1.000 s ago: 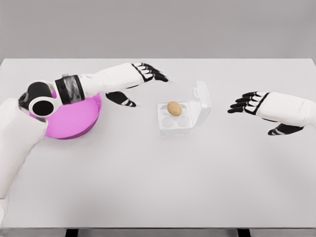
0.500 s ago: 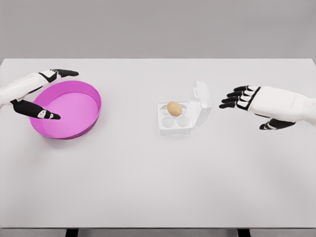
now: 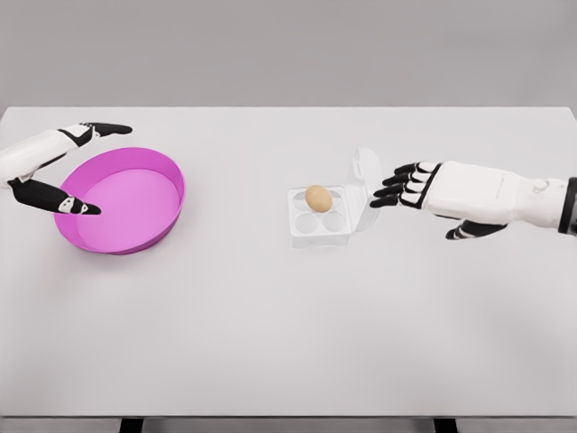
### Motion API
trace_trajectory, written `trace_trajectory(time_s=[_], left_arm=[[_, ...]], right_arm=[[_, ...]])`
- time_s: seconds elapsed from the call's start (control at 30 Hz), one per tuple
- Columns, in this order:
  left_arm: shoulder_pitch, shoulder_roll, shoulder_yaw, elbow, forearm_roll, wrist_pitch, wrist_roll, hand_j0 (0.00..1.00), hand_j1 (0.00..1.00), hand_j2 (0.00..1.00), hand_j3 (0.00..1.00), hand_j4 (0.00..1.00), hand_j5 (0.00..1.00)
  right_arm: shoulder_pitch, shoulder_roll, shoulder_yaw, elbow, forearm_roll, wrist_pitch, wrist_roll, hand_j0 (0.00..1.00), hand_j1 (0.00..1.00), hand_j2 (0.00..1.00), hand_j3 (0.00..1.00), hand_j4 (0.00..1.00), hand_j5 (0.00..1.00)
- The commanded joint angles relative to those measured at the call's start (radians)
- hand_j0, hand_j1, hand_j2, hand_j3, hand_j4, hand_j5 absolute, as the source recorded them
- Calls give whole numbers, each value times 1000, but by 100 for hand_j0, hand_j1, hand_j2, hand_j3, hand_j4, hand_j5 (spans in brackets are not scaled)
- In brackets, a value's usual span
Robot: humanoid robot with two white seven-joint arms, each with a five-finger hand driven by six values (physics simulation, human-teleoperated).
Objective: Pack egg into the box and close the box lid
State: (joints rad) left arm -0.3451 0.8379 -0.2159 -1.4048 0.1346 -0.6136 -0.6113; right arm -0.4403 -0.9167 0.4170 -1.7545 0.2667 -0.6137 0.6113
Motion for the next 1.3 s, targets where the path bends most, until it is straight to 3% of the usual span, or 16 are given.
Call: trace_trajectory(time_s=[0.0, 0.3, 0.43, 0.53, 0.73, 0.87, 0.97, 1.07, 1.2, 1.27], left_arm=[[0, 1, 4, 3, 8, 3, 0, 100, 100, 100, 100, 100, 100], [0, 1, 4, 1, 8, 3, 0, 100, 100, 100, 100, 100, 100], [0, 1, 4, 1, 8, 3, 0, 100, 100, 100, 100, 100, 100], [0, 1, 4, 1, 8, 3, 0, 100, 100, 100, 100, 100, 100], [0, 1, 4, 1, 7, 3, 0, 100, 100, 100, 100, 100, 100], [0, 0, 4, 12, 7, 3, 0, 100, 100, 100, 100, 100, 100], [0, -2, 4, 12, 7, 3, 0, 100, 100, 100, 100, 100, 100], [0, -3, 4, 12, 7, 3, 0, 100, 100, 100, 100, 100, 100], [3, -3, 4, 10, 7, 3, 0, 100, 100, 100, 100, 100, 100], [3, -3, 4, 10, 7, 3, 0, 100, 100, 100, 100, 100, 100]], right_arm=[[0, 24, 17, 0, -4, 3, 0, 100, 100, 100, 100, 100, 100], [-38, 19, 23, 0, -3, 3, 0, 100, 100, 100, 100, 100, 100], [-23, 19, -49, 4, -7, 3, 0, 100, 100, 100, 100, 100, 100], [-21, 19, -55, 16, -14, 3, 0, 100, 100, 100, 100, 100, 100], [-21, 41, -57, 147, -9, 3, 0, 100, 100, 100, 100, 100, 100], [-8, 56, -53, 156, 6, 49, 0, 100, 100, 100, 100, 100, 100], [-8, 88, -53, 225, 20, 51, 0, 100, 100, 100, 100, 100, 100], [-9, 94, -53, 248, 32, 54, 0, 100, 100, 100, 100, 100, 100], [-9, 176, -52, 320, 135, 51, 0, 100, 100, 100, 100, 100, 100], [-11, 180, -52, 334, 137, 52, 0, 100, 100, 100, 100, 100, 100]])
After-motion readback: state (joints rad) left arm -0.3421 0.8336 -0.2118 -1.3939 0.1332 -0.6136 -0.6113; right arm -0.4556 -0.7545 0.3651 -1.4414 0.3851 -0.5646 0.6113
